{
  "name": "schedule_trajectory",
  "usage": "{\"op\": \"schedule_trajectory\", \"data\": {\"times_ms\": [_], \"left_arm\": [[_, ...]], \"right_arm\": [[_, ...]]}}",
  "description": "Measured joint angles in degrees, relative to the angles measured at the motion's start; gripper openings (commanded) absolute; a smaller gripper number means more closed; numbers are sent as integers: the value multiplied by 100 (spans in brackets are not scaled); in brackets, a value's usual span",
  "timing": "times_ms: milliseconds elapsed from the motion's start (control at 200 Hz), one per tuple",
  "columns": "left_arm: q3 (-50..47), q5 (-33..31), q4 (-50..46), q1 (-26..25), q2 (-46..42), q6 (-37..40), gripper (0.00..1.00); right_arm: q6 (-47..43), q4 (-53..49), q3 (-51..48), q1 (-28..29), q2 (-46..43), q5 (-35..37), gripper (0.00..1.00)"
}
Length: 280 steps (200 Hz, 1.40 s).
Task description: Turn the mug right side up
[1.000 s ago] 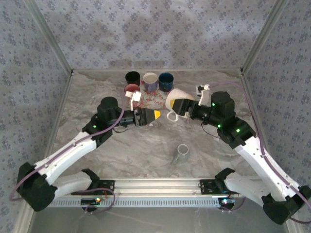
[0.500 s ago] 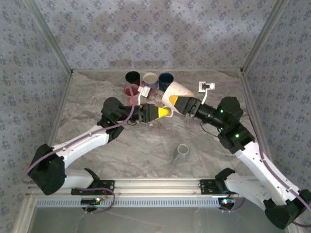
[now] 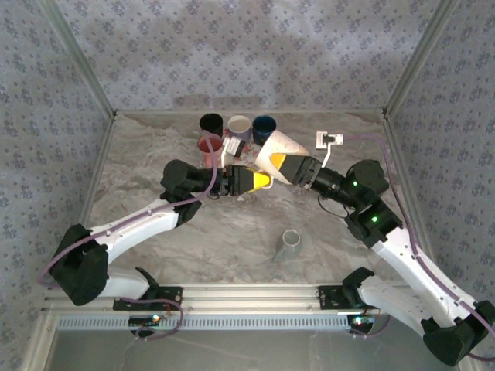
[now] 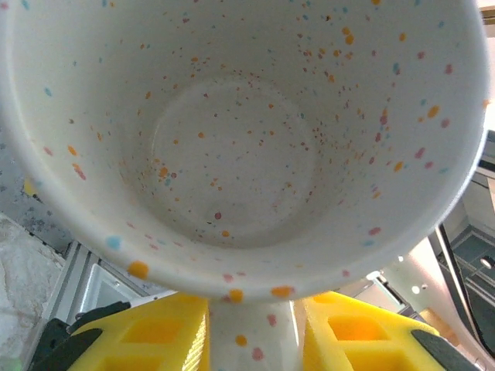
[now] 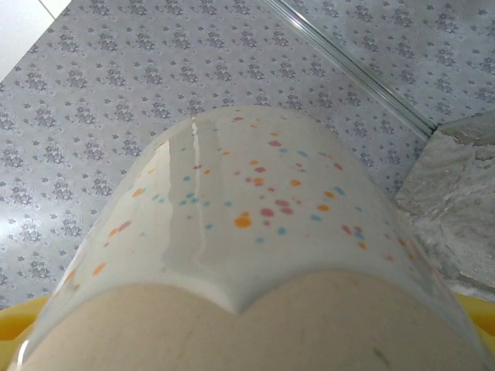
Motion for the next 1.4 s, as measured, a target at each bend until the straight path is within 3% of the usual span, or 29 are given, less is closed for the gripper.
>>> {"op": "schedule_trajectory", "data": {"times_ms": [115, 215, 310, 405, 475, 540, 984, 1149, 1259, 1399], "left_arm": [[50, 24, -55, -33, 0, 107, 19], [87, 15, -227, -31, -2, 310, 0], [87, 15, -391, -31, -13, 365, 0], [87, 28, -503, -42, -72, 474, 0], [87, 24, -658, -59, -136, 586, 0], [87, 28, -824, -74, -203, 719, 0], [44, -42, -2212, -131, -535, 1541, 0], [236, -339, -3620, -175, -702, 2509, 0], [435, -1128, -4763, -74, -841, 3388, 0], [533, -2850, -5862, 170, -861, 4409, 0]], "right_arm": [[0, 7, -4, 50, -39, 37, 45], [17, -35, -35, 59, -76, 138, 45], [-28, -68, -70, 68, -114, 177, 50], [-28, -101, -79, 92, -136, 199, 64], [-33, -114, -98, 107, -168, 199, 89], [-68, -166, -107, 127, -203, 201, 100], [-732, -1764, 98, 103, -649, 719, 100], [-1185, -2857, 337, 85, -841, 1152, 100], [-1510, -3895, 872, -44, -1025, 2028, 100], [-1904, -4732, 1539, -127, -1357, 2876, 100]]}}
